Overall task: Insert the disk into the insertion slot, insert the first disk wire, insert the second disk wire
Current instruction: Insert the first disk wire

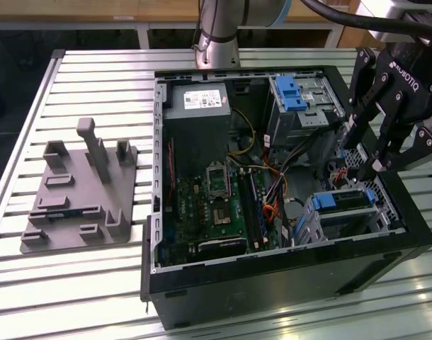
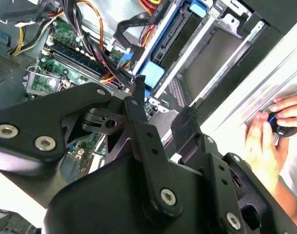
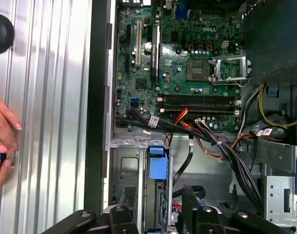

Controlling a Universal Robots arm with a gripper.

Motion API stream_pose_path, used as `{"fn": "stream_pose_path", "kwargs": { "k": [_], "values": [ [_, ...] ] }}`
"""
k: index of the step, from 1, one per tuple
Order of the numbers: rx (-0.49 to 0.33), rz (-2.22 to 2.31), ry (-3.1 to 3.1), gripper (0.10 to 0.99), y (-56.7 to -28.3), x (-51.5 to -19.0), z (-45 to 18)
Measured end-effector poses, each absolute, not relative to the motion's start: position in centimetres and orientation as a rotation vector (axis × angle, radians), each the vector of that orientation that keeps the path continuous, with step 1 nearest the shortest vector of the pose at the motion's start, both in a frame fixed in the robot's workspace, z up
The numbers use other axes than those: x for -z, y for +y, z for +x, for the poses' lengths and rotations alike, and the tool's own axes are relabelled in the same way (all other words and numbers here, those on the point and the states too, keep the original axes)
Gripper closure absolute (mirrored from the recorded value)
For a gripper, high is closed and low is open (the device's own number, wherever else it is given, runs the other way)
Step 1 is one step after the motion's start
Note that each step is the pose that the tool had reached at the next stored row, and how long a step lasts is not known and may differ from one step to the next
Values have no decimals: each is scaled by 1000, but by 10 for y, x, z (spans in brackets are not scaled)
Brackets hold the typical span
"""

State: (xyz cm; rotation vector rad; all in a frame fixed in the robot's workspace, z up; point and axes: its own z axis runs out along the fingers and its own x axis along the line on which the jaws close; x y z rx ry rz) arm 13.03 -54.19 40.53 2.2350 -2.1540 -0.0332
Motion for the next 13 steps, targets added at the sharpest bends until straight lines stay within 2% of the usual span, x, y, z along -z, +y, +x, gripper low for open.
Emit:
{"fn": "stream_pose_path", "kwargs": {
  "k": [9, 13],
  "values": [
    [-29, 2203, -2126, 588, -528, -401, 145],
    [-90, 2171, -2098, 588, -526, -401, 149]
  ]
}}
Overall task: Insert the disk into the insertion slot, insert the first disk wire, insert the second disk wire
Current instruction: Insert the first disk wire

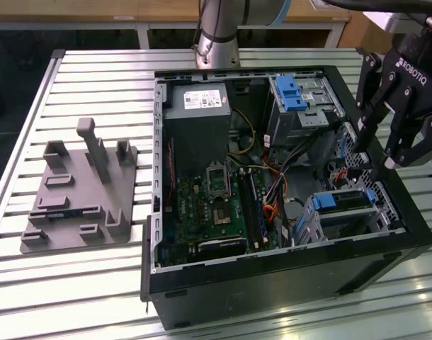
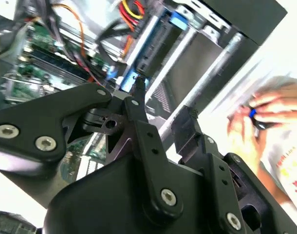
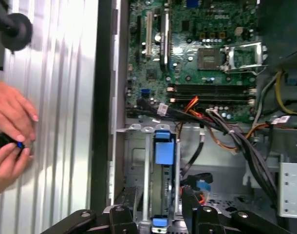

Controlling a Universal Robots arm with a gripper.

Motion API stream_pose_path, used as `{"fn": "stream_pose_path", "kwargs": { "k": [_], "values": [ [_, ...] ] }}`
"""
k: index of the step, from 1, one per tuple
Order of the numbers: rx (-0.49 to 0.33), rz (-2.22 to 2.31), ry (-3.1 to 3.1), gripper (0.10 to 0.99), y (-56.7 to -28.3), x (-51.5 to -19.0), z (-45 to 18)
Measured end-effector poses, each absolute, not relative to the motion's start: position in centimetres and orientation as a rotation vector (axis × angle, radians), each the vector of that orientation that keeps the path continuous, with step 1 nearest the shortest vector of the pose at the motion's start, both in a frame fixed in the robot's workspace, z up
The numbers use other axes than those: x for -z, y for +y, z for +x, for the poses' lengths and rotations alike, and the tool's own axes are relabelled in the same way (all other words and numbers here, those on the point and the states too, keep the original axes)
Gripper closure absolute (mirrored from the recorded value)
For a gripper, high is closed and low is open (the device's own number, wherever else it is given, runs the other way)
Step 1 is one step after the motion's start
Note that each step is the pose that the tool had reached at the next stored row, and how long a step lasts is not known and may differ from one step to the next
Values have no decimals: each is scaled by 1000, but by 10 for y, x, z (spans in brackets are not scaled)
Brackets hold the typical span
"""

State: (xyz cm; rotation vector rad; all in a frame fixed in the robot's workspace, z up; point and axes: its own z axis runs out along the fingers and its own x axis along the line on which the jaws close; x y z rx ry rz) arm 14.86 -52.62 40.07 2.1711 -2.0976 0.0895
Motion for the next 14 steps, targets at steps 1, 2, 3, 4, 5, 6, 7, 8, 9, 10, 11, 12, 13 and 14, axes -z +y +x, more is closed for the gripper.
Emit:
{"fn": "stream_pose_path", "kwargs": {
  "k": [1, 2, 3, 4, 5, 6, 7, 8, 9, 10, 11, 12, 13, 14],
  "values": [
    [-108, 2159, -2091, 588, -526, -401, 149],
    [-121, 2145, -2096, 588, -526, -400, 149],
    [-128, 2132, -2108, 588, -526, -400, 149],
    [-133, 2117, -2123, 588, -526, -399, 149],
    [-136, 2101, -2139, 588, -526, -399, 149],
    [-139, 2085, -2154, 588, -526, -398, 149],
    [-143, 2068, -2169, 588, -526, -398, 149],
    [-149, 2057, -2174, 588, -526, -397, 149],
    [-159, 2051, -2170, 588, -524, -397, 149],
    [-174, 2043, -2162, 588, -521, -396, 149],
    [-184, 2038, -2157, 588, -517, -396, 149],
    [-189, 2035, -2154, 588, -513, -395, 149],
    [-193, 2033, -2153, 588, -509, -394, 149],
    [-196, 2032, -2151, 588, -505, -394, 149]
  ]
}}
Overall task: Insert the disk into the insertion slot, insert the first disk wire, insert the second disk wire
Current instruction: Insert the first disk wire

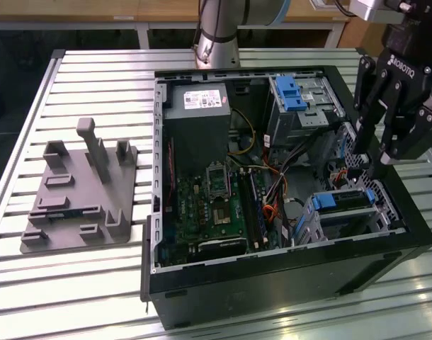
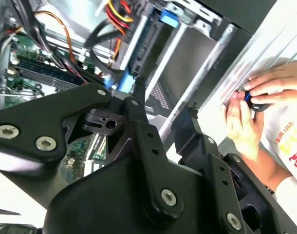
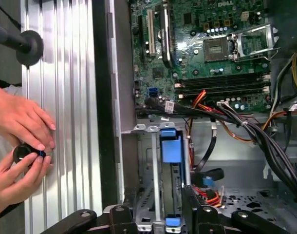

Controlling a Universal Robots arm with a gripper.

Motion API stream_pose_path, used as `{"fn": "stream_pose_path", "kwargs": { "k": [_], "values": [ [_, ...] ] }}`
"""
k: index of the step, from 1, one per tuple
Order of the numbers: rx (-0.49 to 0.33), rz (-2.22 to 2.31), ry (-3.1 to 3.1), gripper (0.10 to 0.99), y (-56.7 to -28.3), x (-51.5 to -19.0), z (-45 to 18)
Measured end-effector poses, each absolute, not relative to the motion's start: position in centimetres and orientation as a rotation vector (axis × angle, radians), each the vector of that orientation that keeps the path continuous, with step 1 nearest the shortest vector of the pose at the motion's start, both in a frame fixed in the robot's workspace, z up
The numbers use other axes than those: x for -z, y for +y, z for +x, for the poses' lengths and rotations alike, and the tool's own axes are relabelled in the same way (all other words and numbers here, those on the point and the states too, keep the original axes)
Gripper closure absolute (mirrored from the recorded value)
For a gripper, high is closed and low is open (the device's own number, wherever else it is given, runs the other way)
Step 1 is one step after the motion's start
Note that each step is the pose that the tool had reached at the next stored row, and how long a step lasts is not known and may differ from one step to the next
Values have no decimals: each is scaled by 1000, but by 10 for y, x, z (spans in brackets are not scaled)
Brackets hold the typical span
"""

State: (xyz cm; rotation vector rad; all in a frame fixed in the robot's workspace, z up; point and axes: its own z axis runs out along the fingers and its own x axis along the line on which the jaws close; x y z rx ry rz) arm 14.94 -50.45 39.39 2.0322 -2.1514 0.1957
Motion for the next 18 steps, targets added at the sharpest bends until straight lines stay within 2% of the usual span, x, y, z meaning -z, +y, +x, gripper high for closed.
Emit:
{"fn": "stream_pose_path", "kwargs": {
  "k": [6, 18],
  "values": [
    [-196, 2032, -2151, 588, -486, -388, 160],
    [-190, 2042, -2137, 588, -484, -369, 176]
  ]
}}
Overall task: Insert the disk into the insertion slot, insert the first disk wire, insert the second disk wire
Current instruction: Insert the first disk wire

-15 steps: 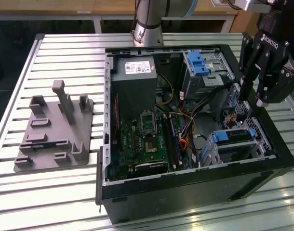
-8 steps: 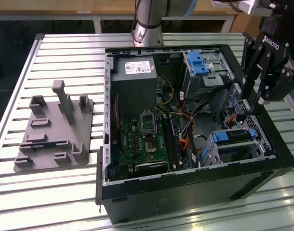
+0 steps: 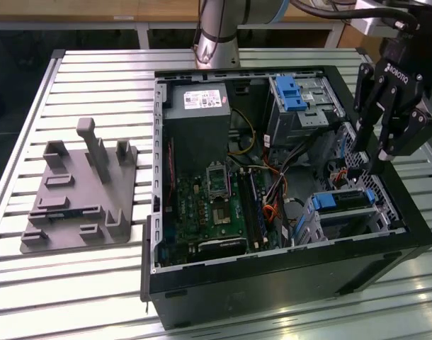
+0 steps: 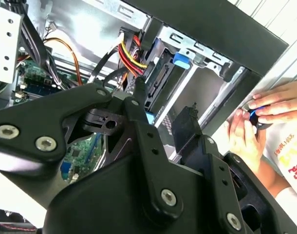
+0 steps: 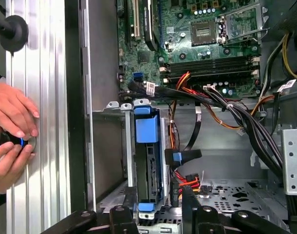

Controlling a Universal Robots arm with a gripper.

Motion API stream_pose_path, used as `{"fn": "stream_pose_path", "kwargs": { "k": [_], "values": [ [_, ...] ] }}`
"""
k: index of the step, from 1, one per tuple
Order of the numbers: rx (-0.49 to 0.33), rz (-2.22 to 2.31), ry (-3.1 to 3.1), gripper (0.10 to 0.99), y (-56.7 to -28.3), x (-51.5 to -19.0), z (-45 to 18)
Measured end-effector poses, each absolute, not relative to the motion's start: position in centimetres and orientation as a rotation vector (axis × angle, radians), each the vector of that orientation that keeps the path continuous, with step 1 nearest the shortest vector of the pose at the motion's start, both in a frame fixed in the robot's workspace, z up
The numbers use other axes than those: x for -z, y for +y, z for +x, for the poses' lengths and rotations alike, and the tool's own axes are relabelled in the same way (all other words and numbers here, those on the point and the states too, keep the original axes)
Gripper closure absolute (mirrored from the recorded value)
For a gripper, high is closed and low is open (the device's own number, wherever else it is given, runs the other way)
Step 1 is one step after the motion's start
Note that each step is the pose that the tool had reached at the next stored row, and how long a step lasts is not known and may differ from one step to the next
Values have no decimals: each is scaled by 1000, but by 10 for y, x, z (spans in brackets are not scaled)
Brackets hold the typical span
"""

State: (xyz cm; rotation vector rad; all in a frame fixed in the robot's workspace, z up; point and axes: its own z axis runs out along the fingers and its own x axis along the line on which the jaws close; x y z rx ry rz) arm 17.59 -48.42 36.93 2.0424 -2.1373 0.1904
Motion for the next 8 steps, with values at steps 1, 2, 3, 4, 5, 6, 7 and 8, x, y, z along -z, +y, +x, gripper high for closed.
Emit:
{"fn": "stream_pose_path", "kwargs": {
  "k": [1, 2, 3, 4, 5, 6, 7, 8],
  "values": [
    [-190, 2043, -2137, 588, -484, -368, 176],
    [-190, 2044, -2137, 588, -484, -366, 176],
    [-190, 2044, -2137, 588, -484, -365, 176],
    [-190, 2044, -2136, 604, -484, -364, 176],
    [-190, 2044, -2136, 604, -484, -363, 176],
    [-190, 2044, -2136, 667, -484, -363, 176],
    [-190, 2045, -2136, 667, -484, -362, 176],
    [-190, 2045, -2135, 737, -484, -362, 176]
  ]
}}
